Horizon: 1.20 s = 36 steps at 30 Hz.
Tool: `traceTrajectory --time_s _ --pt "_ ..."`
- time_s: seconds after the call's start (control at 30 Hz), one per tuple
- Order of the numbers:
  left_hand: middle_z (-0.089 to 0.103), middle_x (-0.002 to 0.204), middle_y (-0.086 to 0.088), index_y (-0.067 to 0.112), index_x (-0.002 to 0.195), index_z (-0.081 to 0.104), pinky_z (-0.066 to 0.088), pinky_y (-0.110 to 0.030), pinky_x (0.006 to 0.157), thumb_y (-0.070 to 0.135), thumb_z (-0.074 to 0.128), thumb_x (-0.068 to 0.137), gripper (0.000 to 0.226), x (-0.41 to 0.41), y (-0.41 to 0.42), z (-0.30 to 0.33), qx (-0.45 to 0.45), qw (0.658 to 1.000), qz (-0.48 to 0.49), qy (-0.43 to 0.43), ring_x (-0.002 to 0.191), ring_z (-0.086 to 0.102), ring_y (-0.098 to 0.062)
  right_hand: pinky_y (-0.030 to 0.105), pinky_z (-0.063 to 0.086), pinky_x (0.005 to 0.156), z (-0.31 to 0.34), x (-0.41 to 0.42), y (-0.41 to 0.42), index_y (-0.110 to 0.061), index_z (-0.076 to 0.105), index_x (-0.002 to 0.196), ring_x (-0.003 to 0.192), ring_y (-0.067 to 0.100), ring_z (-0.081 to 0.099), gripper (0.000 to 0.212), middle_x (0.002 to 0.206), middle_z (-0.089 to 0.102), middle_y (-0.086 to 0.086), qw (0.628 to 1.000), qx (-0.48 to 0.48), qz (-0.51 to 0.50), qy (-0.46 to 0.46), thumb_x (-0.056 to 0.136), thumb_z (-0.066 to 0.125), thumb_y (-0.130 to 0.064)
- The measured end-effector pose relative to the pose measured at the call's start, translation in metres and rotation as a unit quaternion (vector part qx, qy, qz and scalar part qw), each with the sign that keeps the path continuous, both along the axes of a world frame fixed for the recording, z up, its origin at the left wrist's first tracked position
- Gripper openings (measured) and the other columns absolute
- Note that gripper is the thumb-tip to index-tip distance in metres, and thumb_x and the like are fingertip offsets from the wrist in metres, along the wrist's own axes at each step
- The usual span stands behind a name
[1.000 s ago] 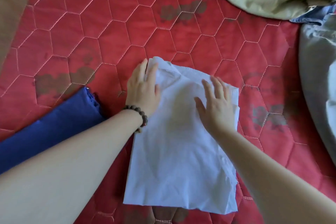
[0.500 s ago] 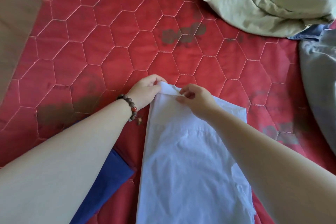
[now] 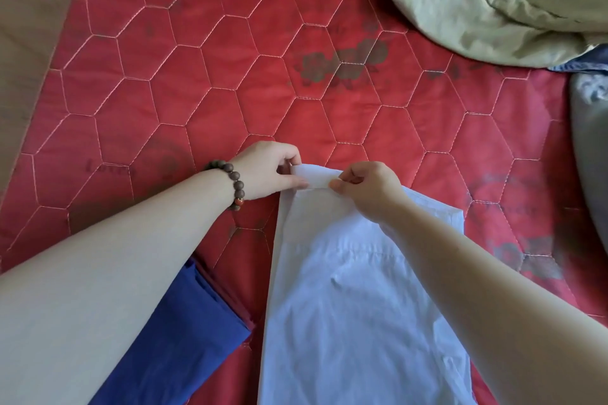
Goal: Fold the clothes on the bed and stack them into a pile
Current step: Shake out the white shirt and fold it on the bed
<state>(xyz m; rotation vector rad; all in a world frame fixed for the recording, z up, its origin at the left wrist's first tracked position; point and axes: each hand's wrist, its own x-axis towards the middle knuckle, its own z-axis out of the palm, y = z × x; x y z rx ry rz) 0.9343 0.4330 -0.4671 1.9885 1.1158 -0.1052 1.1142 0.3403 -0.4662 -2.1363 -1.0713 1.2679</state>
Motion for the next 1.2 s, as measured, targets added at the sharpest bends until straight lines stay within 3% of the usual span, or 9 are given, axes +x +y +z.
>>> traceTrajectory --time_s 0.23,0.33,0.43,0.57,0.67,0.8,0.9,0.97,1.2 --pt "0.064 0.069 -0.003 0.022 0.082 0.062 0.046 -0.040 0.085 0.015 0.073 0.085 0.013 0.002 0.012 0.004 -0.145 0.984 0.080 -0.058 0.072 0.053 -0.015 0.012 0.028 0.038 0.004 0.002 0.007 -0.020 0.055 0.071 0.053 0.008 0.040 0.022 0.062 0.048 -0.009 0.998 -0.025 0.058 -0.011 0.087 0.069 -0.025" --pt "0.064 0.072 -0.002 0.020 0.083 0.063 0.049 -0.035 0.085 0.004 0.068 0.086 0.018 -0.003 0.012 0.004 -0.172 0.971 0.125 -0.109 0.073 0.057 -0.012 0.010 0.028 0.036 0.006 0.002 0.008 -0.021 0.053 0.070 0.053 0.009 0.041 0.024 0.064 0.049 -0.008 0.998 -0.032 0.059 0.007 0.087 0.070 -0.025" --pt "0.065 0.071 -0.005 0.019 0.085 0.060 0.054 -0.028 0.068 0.002 0.064 0.087 0.018 -0.002 0.005 -0.001 -0.150 0.968 0.171 -0.105 0.066 0.061 -0.013 0.024 0.044 0.057 0.001 -0.006 0.008 -0.023 0.051 0.070 0.064 0.016 0.048 0.024 0.067 0.050 -0.007 0.998 -0.036 0.046 -0.020 0.086 0.069 -0.025" --pt "0.066 0.084 -0.027 0.014 0.092 0.058 0.058 -0.050 0.079 0.001 0.062 0.089 0.014 0.004 -0.009 -0.010 -0.169 0.941 0.265 -0.123 0.079 0.065 -0.033 0.045 0.043 0.087 -0.005 -0.019 0.002 -0.024 0.052 0.076 0.075 0.017 0.052 0.018 0.068 0.052 -0.011 0.996 -0.018 0.009 -0.085 0.086 0.066 -0.026" --pt "0.066 0.085 -0.022 0.013 0.100 0.060 0.053 -0.043 0.082 0.010 0.068 0.086 0.017 0.010 -0.025 -0.012 -0.054 0.953 0.287 -0.081 0.073 0.059 -0.024 0.047 0.042 0.092 -0.005 -0.023 -0.007 -0.020 0.054 0.086 0.084 0.019 0.054 0.010 0.075 0.053 -0.013 0.995 0.016 -0.026 -0.097 0.089 0.063 -0.019" --pt "0.056 0.105 -0.015 0.006 0.107 0.062 0.045 -0.042 0.083 0.010 0.058 0.086 0.022 0.016 -0.067 -0.002 0.292 0.925 0.237 -0.056 0.094 0.056 -0.033 0.042 0.036 0.087 -0.009 -0.036 -0.033 -0.010 0.062 0.099 0.102 0.030 0.047 0.016 0.108 0.058 0.008 0.924 0.201 0.018 -0.325 0.083 0.058 -0.007" --pt "0.054 0.129 -0.023 -0.001 0.123 0.059 0.041 -0.043 0.103 0.006 0.046 0.091 0.035 0.023 -0.113 -0.016 0.249 0.961 0.094 -0.076 0.119 0.052 -0.037 0.050 0.036 0.102 -0.024 -0.047 -0.062 -0.001 0.063 0.115 0.117 0.033 0.051 0.034 0.124 0.059 0.017 0.895 0.266 0.127 -0.334 0.085 0.050 -0.007" --pt "0.035 0.152 -0.019 -0.005 0.142 0.039 0.027 -0.044 0.118 0.006 0.043 0.098 0.045 0.023 -0.134 -0.031 0.177 0.982 0.055 -0.041 0.143 0.031 -0.031 0.051 0.026 0.112 -0.036 -0.049 -0.081 0.000 0.053 0.134 0.135 0.032 0.043 0.047 0.140 0.051 0.016 0.898 0.232 0.198 -0.316 0.089 0.043 -0.012" --pt "0.020 0.159 -0.012 0.009 0.152 0.026 0.015 -0.046 0.120 0.040 0.032 0.095 0.065 0.018 -0.145 -0.055 0.269 0.959 -0.012 0.093 0.148 0.017 -0.026 0.049 0.002 0.120 -0.051 0.010 -0.119 -0.026 0.016 0.154 0.149 0.013 0.006 0.059 0.161 0.012 -0.005 0.904 0.074 0.230 -0.353 0.100 0.021 -0.049"
